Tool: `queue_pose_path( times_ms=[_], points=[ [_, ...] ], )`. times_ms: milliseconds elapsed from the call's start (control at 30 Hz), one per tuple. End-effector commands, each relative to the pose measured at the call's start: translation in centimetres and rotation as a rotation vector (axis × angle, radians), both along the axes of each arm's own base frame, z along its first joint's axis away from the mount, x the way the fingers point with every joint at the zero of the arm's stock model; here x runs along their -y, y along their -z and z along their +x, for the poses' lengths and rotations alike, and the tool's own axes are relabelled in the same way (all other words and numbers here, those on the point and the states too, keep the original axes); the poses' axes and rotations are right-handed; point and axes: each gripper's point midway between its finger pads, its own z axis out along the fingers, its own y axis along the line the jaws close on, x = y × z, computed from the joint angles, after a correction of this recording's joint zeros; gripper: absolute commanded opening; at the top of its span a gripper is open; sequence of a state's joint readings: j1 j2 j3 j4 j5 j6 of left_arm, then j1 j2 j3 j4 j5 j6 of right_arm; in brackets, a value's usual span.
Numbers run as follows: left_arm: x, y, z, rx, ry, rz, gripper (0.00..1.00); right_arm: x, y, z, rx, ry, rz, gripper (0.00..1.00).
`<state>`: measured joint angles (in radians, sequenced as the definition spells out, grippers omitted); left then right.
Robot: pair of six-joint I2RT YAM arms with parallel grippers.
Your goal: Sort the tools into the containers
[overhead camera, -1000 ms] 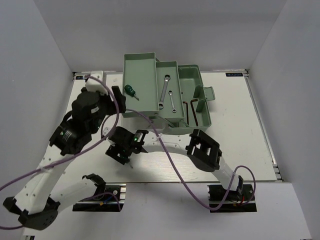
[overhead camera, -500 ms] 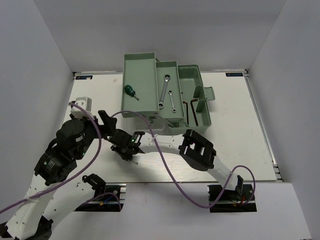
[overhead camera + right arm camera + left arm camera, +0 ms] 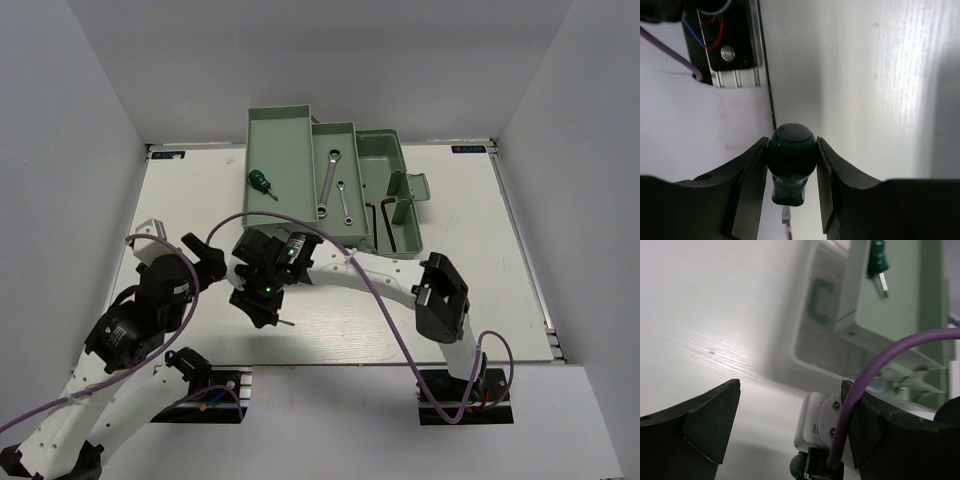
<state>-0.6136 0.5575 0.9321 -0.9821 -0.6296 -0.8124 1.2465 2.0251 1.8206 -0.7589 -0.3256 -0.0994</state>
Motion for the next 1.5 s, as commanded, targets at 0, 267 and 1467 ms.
queue_pose_path(
  times_ms=[0,267,1467],
  points=[
    [-2.8,3.5,-1.5,-0.103,-0.142,0.059,0.91,-0.1,-10.6,2.0,0.200,-0.121,0.272,0.00],
    [-0.9,-0.8,-1.3,0.128,0.005,-0.089,0.91,2.3,-13.8,6.8,0.346,-0.003,0.298,0.00],
    [3.9,-2.5,-1.8,0.085,0.388,0.063,0.57,5.4,-23.5,24.4,0.758,0.550,0.399,0.00]
  ],
)
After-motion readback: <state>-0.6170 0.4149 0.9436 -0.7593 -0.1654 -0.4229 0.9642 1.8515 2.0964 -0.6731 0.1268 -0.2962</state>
